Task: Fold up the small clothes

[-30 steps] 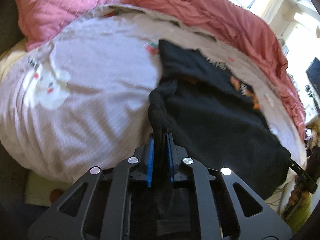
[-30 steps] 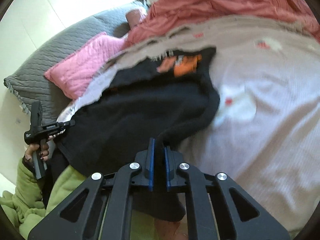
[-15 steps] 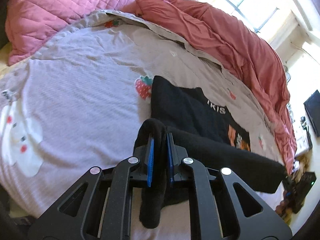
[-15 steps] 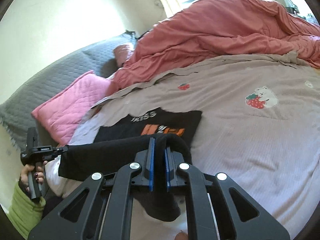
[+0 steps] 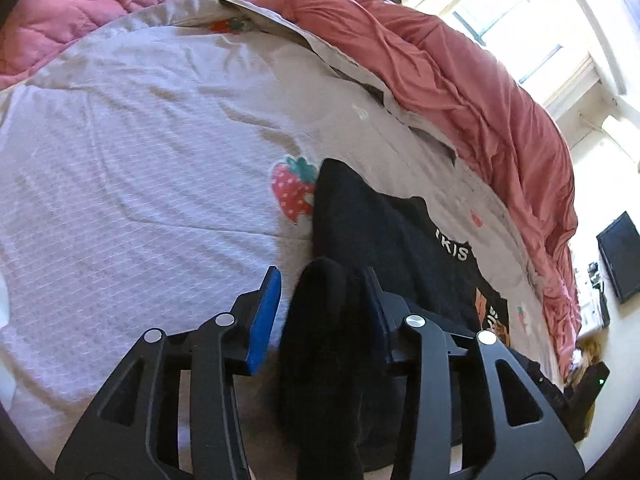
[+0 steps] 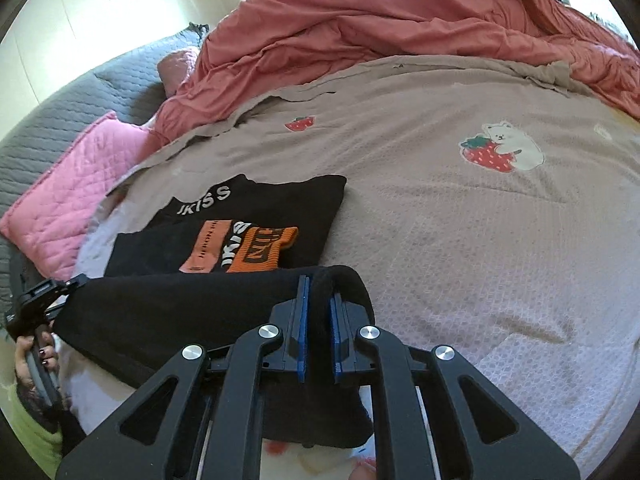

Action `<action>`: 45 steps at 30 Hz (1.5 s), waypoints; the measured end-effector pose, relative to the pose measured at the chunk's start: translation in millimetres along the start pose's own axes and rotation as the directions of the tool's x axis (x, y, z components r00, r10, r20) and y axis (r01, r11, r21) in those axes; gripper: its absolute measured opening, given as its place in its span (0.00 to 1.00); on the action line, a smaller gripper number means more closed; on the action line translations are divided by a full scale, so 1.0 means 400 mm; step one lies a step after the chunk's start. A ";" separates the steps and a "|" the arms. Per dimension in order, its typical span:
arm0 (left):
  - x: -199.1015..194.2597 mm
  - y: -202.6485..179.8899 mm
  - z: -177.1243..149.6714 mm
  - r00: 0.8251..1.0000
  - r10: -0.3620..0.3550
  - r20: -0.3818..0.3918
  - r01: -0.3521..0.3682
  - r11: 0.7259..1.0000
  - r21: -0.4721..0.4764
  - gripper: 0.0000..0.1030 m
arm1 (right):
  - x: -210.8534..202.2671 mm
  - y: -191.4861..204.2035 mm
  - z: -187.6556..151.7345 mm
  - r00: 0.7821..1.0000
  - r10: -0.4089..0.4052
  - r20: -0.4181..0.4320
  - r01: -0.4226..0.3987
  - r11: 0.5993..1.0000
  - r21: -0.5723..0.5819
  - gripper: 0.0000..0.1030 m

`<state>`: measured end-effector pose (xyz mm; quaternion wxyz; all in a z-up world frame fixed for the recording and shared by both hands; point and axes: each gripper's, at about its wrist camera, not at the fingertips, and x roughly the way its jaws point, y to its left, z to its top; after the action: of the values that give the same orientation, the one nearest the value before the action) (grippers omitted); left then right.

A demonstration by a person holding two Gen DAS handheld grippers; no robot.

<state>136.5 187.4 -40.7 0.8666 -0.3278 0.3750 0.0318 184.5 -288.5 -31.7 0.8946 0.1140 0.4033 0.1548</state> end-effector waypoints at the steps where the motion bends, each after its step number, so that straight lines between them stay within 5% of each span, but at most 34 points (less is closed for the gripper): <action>1: -0.007 0.004 0.002 1.000 0.003 0.007 -0.003 1.000 -0.004 0.41 | 0.007 0.004 0.001 1.000 -0.003 -0.014 0.003 1.000 -0.005 0.26; 8: -0.063 -0.013 0.000 0.990 0.091 0.105 -0.099 0.992 0.074 0.58 | 0.002 0.033 -0.006 0.998 -0.053 -0.018 0.052 0.998 -0.043 0.33; 17: -0.084 -0.023 -0.037 0.994 0.036 0.099 -0.045 0.995 0.092 0.60 | -0.025 0.039 -0.010 0.998 -0.067 0.001 0.067 0.997 -0.032 0.38; 21: -0.089 -0.030 -0.068 0.997 0.023 0.070 -0.030 0.994 0.107 0.60 | -0.052 0.022 -0.008 0.992 -0.120 0.027 0.120 0.993 -0.004 0.67; 25: -0.099 -0.015 -0.096 0.998 0.047 0.034 -0.050 0.995 0.092 0.60 | -0.110 -0.024 -0.008 0.987 -0.142 0.068 0.140 0.990 0.034 0.67; 29: -0.107 -0.017 -0.116 0.997 0.068 0.018 -0.070 0.992 0.102 0.60 | -0.161 0.011 -0.031 0.984 -0.134 0.115 0.142 0.988 -0.058 0.68; 33: -0.097 -0.041 -0.133 0.997 0.077 -0.003 -0.076 0.985 0.156 0.59 | -0.164 0.115 -0.081 0.989 -0.082 0.127 0.114 0.957 -0.268 0.70; 34: -0.089 -0.047 -0.138 0.997 0.082 -0.016 -0.078 0.982 0.170 0.51 | -0.155 0.147 -0.099 0.990 -0.069 0.121 0.105 0.939 -0.327 0.70; 35: -0.082 -0.051 -0.142 0.996 0.080 -0.029 -0.073 0.981 0.179 0.30 | -0.142 0.171 -0.113 0.992 -0.059 0.107 0.095 0.925 -0.368 0.70; 36: -0.077 -0.053 -0.145 0.996 0.085 -0.038 -0.077 0.980 0.186 0.24 | -0.130 0.189 -0.121 0.994 -0.054 0.095 0.087 0.917 -0.389 0.70; 41: -0.082 -0.045 -0.145 0.997 0.063 -0.036 -0.056 0.983 0.174 0.10 | -0.073 0.284 -0.174 0.998 -0.035 0.044 0.052 0.861 -0.506 0.70; 45: -0.116 -0.053 -0.135 0.999 -0.039 0.018 0.036 0.984 0.176 0.07 | -0.047 0.349 -0.207 0.997 -0.049 0.051 0.070 0.784 -0.617 0.70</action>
<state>75.7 147.5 -25.4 0.8965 -0.2565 0.3608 -0.0142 84.2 -159.7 -26.4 0.8935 -0.1954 0.3192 0.2480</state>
